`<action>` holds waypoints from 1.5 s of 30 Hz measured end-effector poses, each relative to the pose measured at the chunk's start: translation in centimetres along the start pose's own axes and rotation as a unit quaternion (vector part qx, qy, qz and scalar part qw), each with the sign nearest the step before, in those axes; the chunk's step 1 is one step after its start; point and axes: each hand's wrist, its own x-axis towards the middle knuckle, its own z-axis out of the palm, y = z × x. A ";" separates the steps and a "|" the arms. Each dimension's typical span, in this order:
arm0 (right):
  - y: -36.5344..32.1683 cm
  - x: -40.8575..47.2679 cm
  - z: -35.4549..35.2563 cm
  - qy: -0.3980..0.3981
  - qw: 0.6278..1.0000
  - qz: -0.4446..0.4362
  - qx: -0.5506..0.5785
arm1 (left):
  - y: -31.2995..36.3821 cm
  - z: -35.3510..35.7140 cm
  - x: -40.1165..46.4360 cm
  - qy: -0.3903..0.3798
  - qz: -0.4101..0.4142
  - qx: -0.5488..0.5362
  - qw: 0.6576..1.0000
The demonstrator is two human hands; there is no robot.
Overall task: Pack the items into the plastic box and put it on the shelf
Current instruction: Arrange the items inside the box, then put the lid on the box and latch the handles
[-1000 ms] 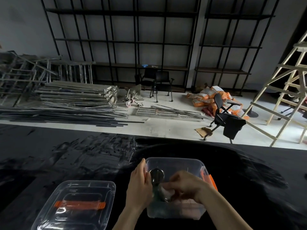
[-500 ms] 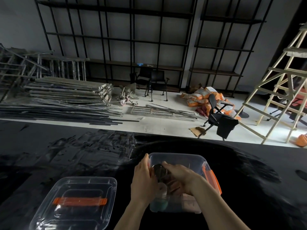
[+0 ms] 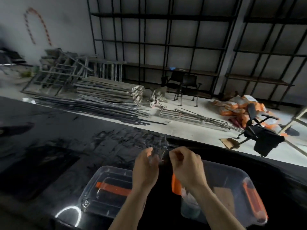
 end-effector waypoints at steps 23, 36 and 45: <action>-1.6 1.5 6.1 -0.106 0.963 0.211 0.128 | -5.8 -12.6 4.6 0.120 -0.225 0.128 0.958; 8.6 8.3 -10.8 0.098 0.917 0.306 0.236 | 7.0 -0.3 7.9 -0.024 -0.121 -0.172 0.977; 13.9 5.5 -16.3 0.175 0.874 0.370 0.262 | 10.1 6.9 4.6 -0.122 -0.091 -0.157 0.976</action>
